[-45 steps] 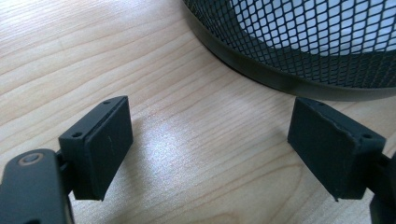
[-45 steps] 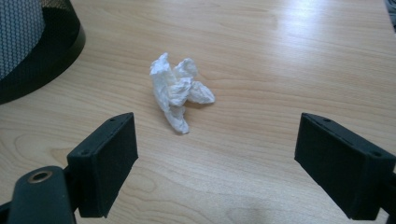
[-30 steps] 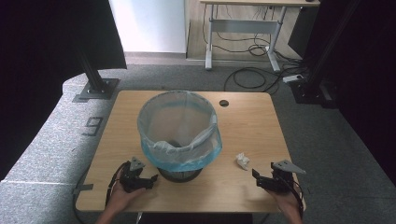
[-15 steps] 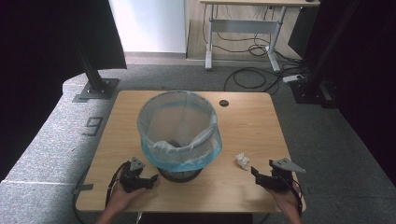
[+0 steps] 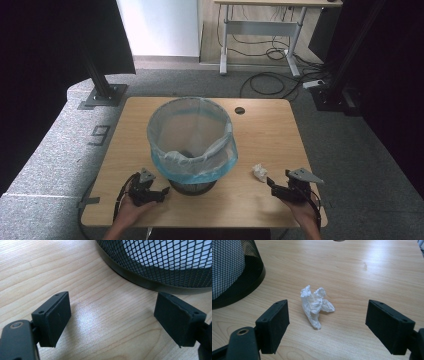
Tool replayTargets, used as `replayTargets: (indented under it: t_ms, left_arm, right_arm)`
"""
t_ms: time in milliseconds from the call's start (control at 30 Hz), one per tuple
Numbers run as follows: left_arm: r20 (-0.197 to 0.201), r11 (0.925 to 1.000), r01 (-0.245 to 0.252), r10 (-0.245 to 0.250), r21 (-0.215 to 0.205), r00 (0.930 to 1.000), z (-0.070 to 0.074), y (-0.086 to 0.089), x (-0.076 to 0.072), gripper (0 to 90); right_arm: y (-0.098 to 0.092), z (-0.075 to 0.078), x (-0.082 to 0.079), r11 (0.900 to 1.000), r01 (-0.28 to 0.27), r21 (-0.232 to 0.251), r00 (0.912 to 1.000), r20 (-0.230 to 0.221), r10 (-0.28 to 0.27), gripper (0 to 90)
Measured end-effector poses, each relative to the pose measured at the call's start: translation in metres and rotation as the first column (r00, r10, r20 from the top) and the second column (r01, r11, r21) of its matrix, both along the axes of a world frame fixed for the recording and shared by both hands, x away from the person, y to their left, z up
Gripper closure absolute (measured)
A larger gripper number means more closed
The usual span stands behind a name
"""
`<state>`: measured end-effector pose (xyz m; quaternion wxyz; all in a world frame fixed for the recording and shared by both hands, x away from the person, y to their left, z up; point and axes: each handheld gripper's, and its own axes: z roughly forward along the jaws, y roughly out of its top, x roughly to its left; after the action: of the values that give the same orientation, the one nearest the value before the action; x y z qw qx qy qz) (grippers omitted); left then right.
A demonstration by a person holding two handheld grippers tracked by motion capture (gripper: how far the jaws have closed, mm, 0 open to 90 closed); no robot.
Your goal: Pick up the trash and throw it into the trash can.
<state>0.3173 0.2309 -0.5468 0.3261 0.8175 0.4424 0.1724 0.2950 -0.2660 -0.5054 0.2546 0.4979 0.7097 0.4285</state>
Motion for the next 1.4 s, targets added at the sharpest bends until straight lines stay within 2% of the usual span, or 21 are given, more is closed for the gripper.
replayTargets:
  t_ms: [367,1000,1100,1400]
  left_arm:
    - [0.000,1.0000,0.003,-0.003,0.000,1.0000,0.000,0.000,0.000,14.0]
    - [-0.001,1.0000,0.005,-0.005,-0.003,1.0000,0.000,-0.001,0.000,14.2]
    - [-0.001,1.0000,0.006,-0.006,-0.003,1.0000,0.000,-0.002,0.000,14.2]
    - [-0.001,1.0000,0.004,-0.004,-0.003,1.0000,0.000,-0.002,0.000,14.3]
  right_arm:
    - [0.008,-0.003,0.008,1.000,-0.004,-0.006,1.0000,-0.007,0.004,19.0]
    - [0.029,-0.009,0.022,0.997,-0.059,-0.050,0.9981,-0.022,0.058,20.5]
    - [0.032,-0.013,0.028,0.996,-0.063,-0.057,0.9976,-0.034,0.061,21.4]
    - [0.036,-0.016,0.037,0.996,-0.072,-0.047,0.9962,-0.052,0.070,22.7]
